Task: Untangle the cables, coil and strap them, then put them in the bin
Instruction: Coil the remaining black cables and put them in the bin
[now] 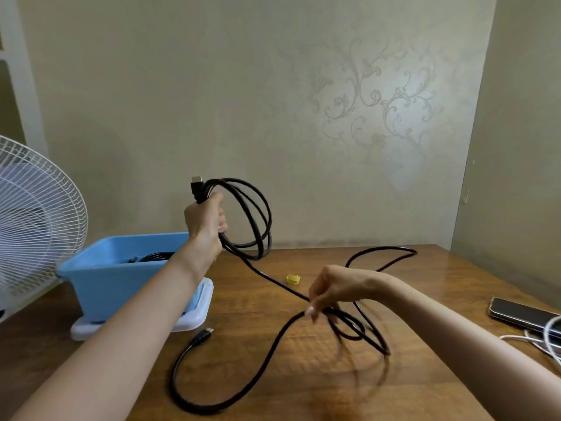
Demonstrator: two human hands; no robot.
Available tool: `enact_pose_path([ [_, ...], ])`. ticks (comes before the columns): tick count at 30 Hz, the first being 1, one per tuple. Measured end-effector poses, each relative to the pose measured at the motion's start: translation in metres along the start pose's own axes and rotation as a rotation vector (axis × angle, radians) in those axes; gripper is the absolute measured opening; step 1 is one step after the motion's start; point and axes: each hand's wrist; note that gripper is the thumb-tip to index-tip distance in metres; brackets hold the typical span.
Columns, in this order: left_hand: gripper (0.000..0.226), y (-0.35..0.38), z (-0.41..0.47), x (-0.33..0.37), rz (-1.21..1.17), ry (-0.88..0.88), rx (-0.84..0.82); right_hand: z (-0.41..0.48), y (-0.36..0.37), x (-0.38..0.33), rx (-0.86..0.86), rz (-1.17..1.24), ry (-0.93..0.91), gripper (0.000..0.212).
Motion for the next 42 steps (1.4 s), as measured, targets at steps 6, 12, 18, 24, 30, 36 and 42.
enact_pose_path([
  [6,0.035,-0.019,0.017,0.008,0.032,-0.049,0.070,-0.015,0.006,-0.001,-0.339,-0.657,0.489,0.029],
  [12,0.033,-0.013,0.014,0.000,0.175,-0.095,-0.045,-0.011,-0.011,-0.029,0.275,-0.191,0.176,0.078],
  [18,0.031,0.005,-0.016,-0.012,0.360,-0.093,-0.304,0.013,0.001,-0.089,0.562,0.638,-0.100,0.131],
  [24,0.037,-0.020,-0.018,0.008,-0.044,-0.354,-1.136,0.032,-0.004,-0.046,0.354,0.852,-0.044,0.069],
  [30,0.026,-0.018,-0.016,0.001,-0.019,-0.242,-0.756,0.033,0.003,-0.048,0.398,1.420,-0.241,0.018],
  [36,0.025,-0.017,-0.021,-0.021,-0.044,-0.092,-0.490,0.031,-0.006,-0.058,0.471,1.486,-0.269,0.027],
  [42,0.034,-0.017,-0.022,-0.022,0.104,-0.166,-0.520,0.030,-0.007,-0.062,0.755,0.565,-0.115,0.041],
])
Point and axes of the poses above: each hand's wrist, its own z-axis towards the middle knuckle, its own y-axis out of the palm, x = y × z, and after that the axes turned 6 degrees about x, right-handed
